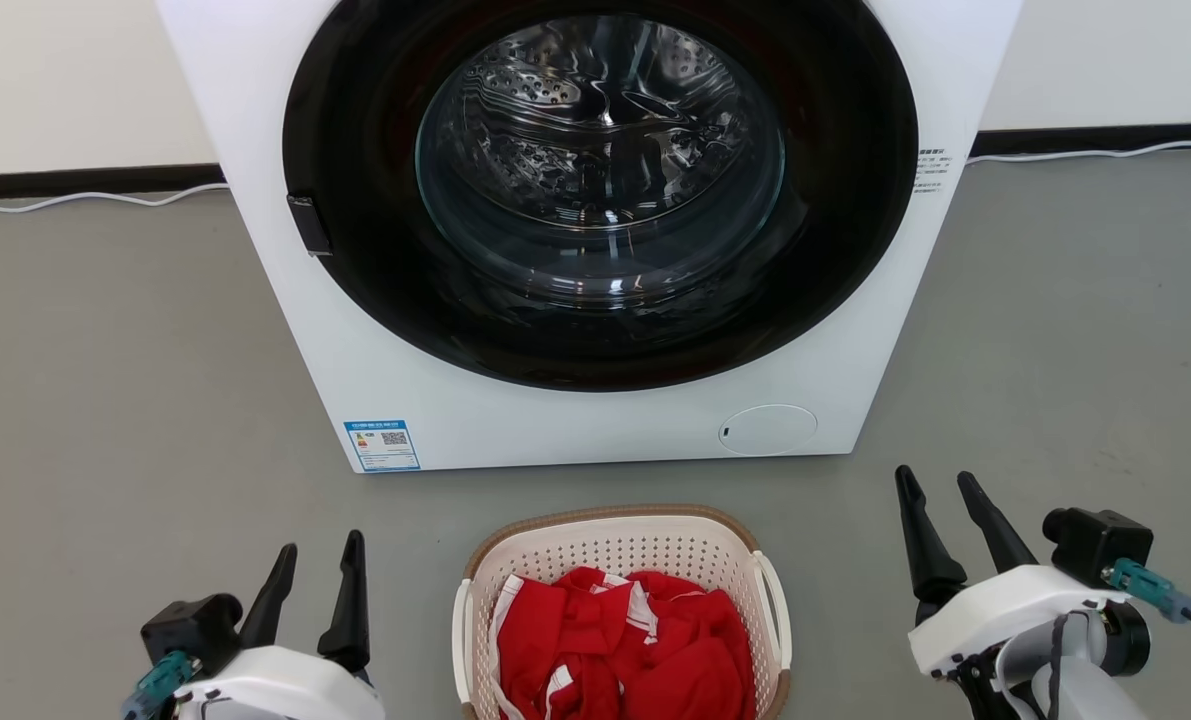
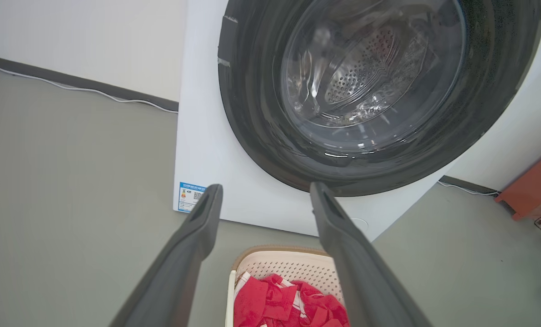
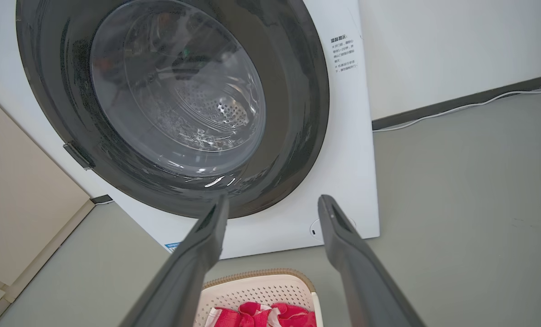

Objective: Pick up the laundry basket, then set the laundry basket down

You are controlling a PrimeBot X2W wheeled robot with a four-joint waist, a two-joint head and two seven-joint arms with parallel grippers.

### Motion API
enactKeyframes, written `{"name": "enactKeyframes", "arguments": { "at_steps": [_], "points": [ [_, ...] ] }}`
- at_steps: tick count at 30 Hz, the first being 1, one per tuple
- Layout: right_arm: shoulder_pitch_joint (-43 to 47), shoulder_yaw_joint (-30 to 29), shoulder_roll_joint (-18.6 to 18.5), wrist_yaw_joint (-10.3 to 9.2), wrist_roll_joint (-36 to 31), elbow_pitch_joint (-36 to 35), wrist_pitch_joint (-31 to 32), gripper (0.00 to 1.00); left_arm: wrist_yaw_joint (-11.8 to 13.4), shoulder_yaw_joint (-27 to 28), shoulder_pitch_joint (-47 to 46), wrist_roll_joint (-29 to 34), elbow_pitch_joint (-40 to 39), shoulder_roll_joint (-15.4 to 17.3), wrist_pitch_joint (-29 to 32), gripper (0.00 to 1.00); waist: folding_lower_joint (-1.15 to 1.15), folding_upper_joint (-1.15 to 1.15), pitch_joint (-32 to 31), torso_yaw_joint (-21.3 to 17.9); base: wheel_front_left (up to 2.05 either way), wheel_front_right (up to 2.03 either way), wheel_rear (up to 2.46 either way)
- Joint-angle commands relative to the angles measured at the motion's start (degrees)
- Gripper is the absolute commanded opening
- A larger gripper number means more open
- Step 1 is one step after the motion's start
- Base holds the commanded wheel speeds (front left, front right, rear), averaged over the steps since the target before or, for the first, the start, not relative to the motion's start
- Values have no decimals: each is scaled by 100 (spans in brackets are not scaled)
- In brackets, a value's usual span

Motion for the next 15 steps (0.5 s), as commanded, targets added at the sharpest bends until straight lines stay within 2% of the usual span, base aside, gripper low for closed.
{"name": "enactKeyframes", "arguments": {
  "at_steps": [1, 15],
  "points": [
    [-266, 128, -79, 14, -183, -84, -116, 100, -31, 90, -331, 217, -137, 110, -94, 100, 0, 0, -2, 2, 0, 0, 0],
    [-516, 297, -134, 16, -1147, 140, -352, 100, -20, 35, -427, 1138, -77, 104, -329, 100, 0, 0, 14, -3, 0, 0, 0]
  ]
}}
